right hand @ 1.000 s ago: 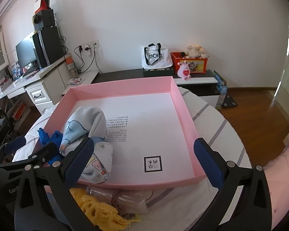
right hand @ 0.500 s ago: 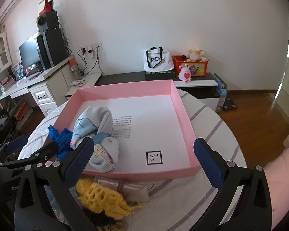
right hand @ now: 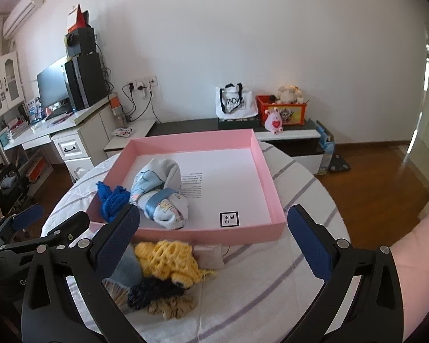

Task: Organize soft objects
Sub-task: 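Lower the glove into the pink box with the left gripper while the right gripper drops the cloth beside it, then withdraw both tools from the pink box back over the table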

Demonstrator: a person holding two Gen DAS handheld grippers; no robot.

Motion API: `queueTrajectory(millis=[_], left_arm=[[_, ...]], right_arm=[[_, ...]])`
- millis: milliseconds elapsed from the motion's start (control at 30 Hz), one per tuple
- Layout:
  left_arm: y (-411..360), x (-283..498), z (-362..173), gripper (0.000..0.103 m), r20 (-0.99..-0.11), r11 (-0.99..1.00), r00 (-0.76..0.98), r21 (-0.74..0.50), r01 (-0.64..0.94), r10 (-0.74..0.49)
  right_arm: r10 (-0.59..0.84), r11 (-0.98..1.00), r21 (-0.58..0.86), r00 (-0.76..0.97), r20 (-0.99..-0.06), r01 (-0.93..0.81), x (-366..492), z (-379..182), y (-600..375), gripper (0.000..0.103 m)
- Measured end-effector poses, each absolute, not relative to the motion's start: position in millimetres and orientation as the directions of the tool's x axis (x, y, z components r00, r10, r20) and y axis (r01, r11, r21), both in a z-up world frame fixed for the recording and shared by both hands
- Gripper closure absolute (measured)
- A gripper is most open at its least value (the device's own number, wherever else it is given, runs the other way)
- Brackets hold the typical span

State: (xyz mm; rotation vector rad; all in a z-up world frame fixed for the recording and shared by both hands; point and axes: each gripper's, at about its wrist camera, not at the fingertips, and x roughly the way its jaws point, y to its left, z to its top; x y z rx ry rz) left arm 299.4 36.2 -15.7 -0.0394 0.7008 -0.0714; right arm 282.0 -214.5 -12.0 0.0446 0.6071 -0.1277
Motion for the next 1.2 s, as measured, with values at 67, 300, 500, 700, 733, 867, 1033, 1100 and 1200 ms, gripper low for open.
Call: queueTrajectory(millis=[67, 300, 500, 700, 733, 867, 1033, 1100, 1200], left_arm=[[37.5, 285.3, -9.8, 0.01, -0.63, 0.997, 0.773, -0.063, 0.051, -0.079], [42.3, 231.4, 11.7, 0.004, -0.565, 0.996, 0.821, -0.07, 0.048, -0.079], [48.0, 188.5, 24.2, 0.003, -0.518, 0.996, 0.852, -0.084, 0.041, -0.079], [46.2, 153.2, 39.5, 0.0, -0.453, 0.996, 0.888, -0.069, 0.047, -0.073], [45.6, 146.9, 42.2, 0.0, -0.442, 0.997, 0.894, -0.065, 0.047, -0.071], [43.6, 126.2, 50.1, 0.0, -0.401, 0.997, 0.913, -0.058, 0.055, -0.074], [42.9, 103.1, 57.1, 0.0, -0.352, 0.996, 0.932, -0.06, 0.07, -0.087], [42.1, 96.2, 58.1, 0.0, -0.338, 0.996, 0.938, -0.057, 0.067, -0.082], [40.4, 87.5, 58.2, 0.0, -0.316, 0.997, 0.946, -0.045, 0.058, -0.069]], right_arm=[[-0.11, 0.991, -0.001, 0.823, -0.557, 0.131, 271.1, -6.5, -211.2, 0.0], [-0.108, 0.992, 0.003, 0.866, -0.488, 0.125, 227.0, 15.0, -203.8, 0.0], [-0.103, 0.993, 0.0, 0.895, -0.434, 0.115, 195.3, 31.7, -200.6, 0.0], [-0.116, 0.993, -0.034, 0.924, -0.363, 0.111, 165.6, 50.0, -193.6, 0.0], [-0.116, 0.993, -0.037, 0.928, -0.353, 0.11, 161.1, 52.5, -192.7, 0.0], [-0.123, 0.992, -0.051, 0.942, -0.313, 0.112, 147.0, 62.5, -190.5, 0.0], [-0.122, 0.992, -0.057, 0.956, -0.268, 0.111, 132.4, 72.5, -188.6, 0.0], [-0.123, 0.992, -0.059, 0.958, -0.259, 0.111, 128.4, 74.8, -188.1, 0.0], [-0.124, 0.992, -0.062, 0.962, -0.243, 0.112, 122.0, 77.6, -187.2, 0.0]])
